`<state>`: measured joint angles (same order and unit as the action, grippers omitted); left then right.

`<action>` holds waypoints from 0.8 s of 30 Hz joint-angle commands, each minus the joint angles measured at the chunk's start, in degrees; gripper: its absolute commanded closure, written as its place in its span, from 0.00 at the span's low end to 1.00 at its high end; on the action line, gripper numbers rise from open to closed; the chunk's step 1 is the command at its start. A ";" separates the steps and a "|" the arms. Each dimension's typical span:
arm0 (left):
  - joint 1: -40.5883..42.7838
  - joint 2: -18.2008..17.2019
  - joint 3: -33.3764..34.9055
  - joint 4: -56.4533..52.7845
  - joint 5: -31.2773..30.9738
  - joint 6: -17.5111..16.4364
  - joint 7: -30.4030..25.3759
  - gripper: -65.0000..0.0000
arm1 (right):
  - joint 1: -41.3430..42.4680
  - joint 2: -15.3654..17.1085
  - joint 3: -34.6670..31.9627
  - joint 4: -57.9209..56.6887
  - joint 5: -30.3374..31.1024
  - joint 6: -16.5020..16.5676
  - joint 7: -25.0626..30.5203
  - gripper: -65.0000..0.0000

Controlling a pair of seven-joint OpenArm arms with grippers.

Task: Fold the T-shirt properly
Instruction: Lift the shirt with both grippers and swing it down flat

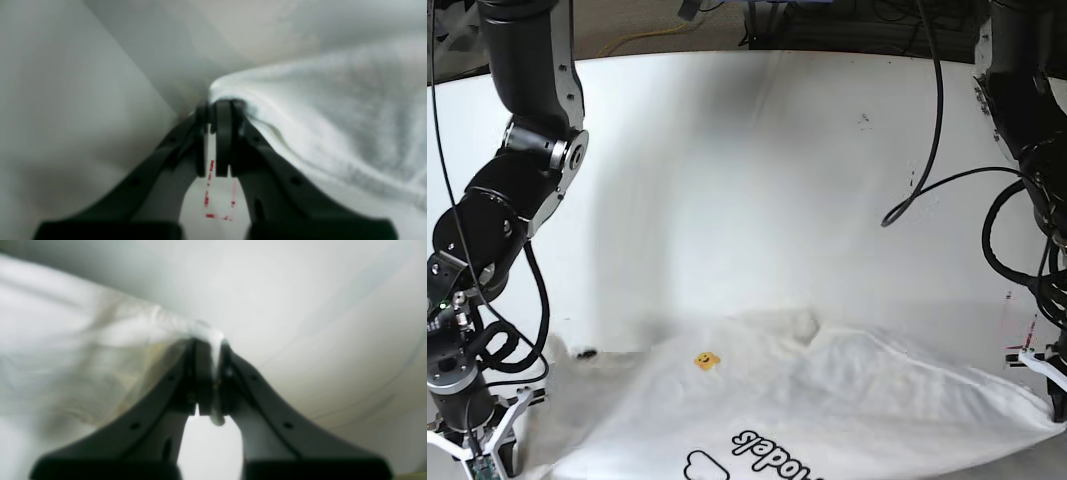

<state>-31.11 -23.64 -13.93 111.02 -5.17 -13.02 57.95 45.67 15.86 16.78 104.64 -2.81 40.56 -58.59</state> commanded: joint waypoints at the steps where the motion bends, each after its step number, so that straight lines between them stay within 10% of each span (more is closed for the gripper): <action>1: -2.25 -1.46 -1.06 0.85 0.99 -0.92 0.64 1.00 | 2.46 1.51 0.24 0.99 -0.93 -0.56 -0.62 1.00; 12: 9.71 -1.28 -1.32 3.75 1.08 -2.85 0.64 1.00 | -16.00 0.45 0.85 10.66 -0.75 -0.56 -1.68 1.00; 24: 34.94 0.39 -10.46 3.48 1.17 -8.74 -7.98 1.00 | -40.44 -13.09 14.83 11.71 -0.75 -0.56 -1.59 1.00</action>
<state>3.49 -22.11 -23.09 113.67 -5.02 -21.71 52.36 5.32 3.90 30.76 115.33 -3.55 40.36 -61.52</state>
